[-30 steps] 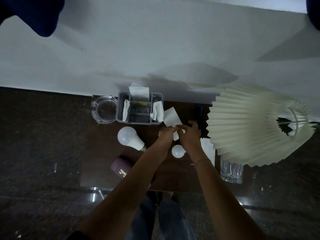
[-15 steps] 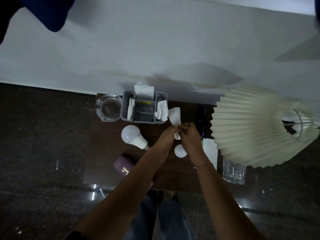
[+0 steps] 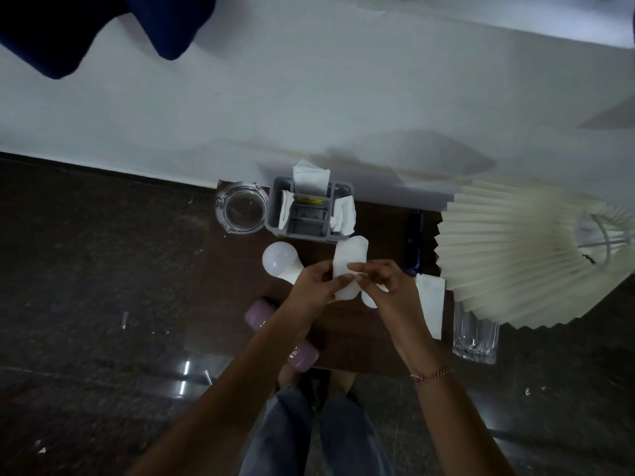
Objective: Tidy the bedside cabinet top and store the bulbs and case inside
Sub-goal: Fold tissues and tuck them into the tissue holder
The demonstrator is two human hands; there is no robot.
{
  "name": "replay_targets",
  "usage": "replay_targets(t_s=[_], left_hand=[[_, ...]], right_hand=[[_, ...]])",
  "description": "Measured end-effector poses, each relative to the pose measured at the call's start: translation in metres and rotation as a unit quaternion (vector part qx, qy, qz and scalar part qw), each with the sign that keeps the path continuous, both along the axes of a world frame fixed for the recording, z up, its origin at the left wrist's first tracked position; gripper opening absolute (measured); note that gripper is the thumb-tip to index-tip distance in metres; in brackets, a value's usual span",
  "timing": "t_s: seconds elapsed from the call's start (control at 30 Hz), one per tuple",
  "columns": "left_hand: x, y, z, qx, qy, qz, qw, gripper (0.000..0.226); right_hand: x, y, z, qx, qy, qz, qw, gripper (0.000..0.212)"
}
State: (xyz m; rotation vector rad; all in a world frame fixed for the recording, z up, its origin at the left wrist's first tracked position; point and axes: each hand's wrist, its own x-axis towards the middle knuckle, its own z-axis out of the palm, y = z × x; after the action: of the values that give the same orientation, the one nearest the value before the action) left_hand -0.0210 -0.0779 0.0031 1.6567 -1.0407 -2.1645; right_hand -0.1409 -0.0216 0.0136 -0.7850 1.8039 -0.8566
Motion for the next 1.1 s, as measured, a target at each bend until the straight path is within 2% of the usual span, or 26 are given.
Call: replay_targets(t_s=[0.13, 0.17, 0.27, 0.37, 0.53, 0.67, 0.9, 1.1], left_hand=[[0.027, -0.009, 0.011, -0.139, -0.045, -0.037, 0.989, 0.009], [0.034, -0.012, 0.014, -0.171, -0.063, -0.05, 0.982, 0.006], [0.049, -0.024, 0.021, -0.254, -0.096, -0.09, 0.958, 0.01], [0.055, -0.04, 0.029, -0.294, -0.101, -0.109, 0.944, 0.012], [0.05, -0.067, 0.028, -0.298, -0.104, -0.101, 0.944, 0.011], [0.046, -0.079, 0.024, -0.234, -0.089, -0.056, 0.967, 0.038], [0.057, -0.087, 0.022, -0.232, -0.136, -0.035, 0.962, 0.046], [0.053, -0.09, 0.025, -0.237, -0.129, -0.026, 0.963, 0.044]], right_hand=[[0.011, -0.006, 0.009, -0.021, -0.011, -0.016, 1.0, 0.019], [0.013, -0.009, 0.01, -0.026, -0.024, -0.026, 0.999, 0.024], [0.016, -0.027, 0.016, -0.046, -0.065, -0.042, 0.996, 0.059], [0.016, -0.054, 0.025, -0.062, -0.031, 0.011, 0.998, 0.074], [0.013, -0.097, 0.036, -0.135, 0.102, 0.079, 0.983, 0.046], [0.013, -0.12, 0.033, -0.162, 0.178, 0.078, 0.967, 0.036], [0.019, -0.131, 0.012, -0.151, 0.201, 0.066, 0.966, 0.03], [0.023, -0.133, 0.007, -0.168, 0.194, 0.063, 0.965, 0.026]])
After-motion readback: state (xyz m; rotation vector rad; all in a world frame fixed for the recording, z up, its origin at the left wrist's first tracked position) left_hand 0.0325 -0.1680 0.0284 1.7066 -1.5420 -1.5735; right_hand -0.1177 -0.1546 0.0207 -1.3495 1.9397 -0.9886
